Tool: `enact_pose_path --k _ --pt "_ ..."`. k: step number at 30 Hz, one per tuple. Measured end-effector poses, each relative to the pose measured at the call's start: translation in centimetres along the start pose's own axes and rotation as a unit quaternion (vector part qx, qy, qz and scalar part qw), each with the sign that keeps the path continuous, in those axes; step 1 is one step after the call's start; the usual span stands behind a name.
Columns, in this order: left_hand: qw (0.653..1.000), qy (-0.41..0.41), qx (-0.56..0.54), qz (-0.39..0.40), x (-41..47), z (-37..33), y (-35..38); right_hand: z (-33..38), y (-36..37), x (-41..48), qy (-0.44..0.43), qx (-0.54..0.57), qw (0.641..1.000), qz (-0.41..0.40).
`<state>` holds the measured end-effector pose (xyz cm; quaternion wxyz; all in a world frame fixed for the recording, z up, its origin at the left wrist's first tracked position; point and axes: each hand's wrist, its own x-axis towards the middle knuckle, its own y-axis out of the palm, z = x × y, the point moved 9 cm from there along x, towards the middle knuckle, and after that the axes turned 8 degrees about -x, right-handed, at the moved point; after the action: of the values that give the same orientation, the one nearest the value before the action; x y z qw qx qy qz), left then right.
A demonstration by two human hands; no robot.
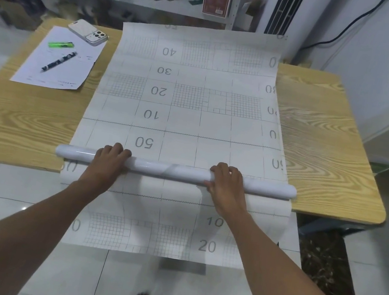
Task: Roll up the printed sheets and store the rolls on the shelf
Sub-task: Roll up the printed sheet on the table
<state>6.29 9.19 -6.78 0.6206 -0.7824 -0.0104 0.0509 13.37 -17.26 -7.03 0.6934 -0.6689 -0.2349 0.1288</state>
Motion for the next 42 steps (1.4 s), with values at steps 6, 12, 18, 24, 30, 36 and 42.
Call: enact_pose_path --k 6,12,18,24,30,36,42 --pt "0.999 0.006 0.029 -0.014 -0.03 0.41 0.36 -0.38 0.6 0.63 0.009 0.018 0.999 0.032" --pt "1.0 0.017 -0.002 -0.018 -0.07 0.34 0.69 -0.33 0.44 0.77 0.002 0.064 0.997 0.032" --pt "0.999 0.018 -0.051 0.004 -0.1 -0.05 0.52 -0.38 0.26 0.55 0.002 0.07 0.997 0.011" --pt "0.998 -0.012 -0.058 0.012 0.59 0.49 0.78 -0.28 0.21 0.9 0.014 0.012 1.0 0.004" --pt "0.999 0.007 -0.036 -0.014 0.7 0.59 -0.06 -0.23 -0.21 0.89 0.016 -0.005 1.0 0.008" --pt "0.999 0.012 -0.034 -0.004 0.41 0.48 0.08 0.16 -0.06 0.28 -0.001 0.019 0.999 0.032" --pt "0.998 0.024 -0.057 0.004 -0.06 0.46 0.28 0.12 -0.1 0.55 -0.006 0.006 1.0 0.027"
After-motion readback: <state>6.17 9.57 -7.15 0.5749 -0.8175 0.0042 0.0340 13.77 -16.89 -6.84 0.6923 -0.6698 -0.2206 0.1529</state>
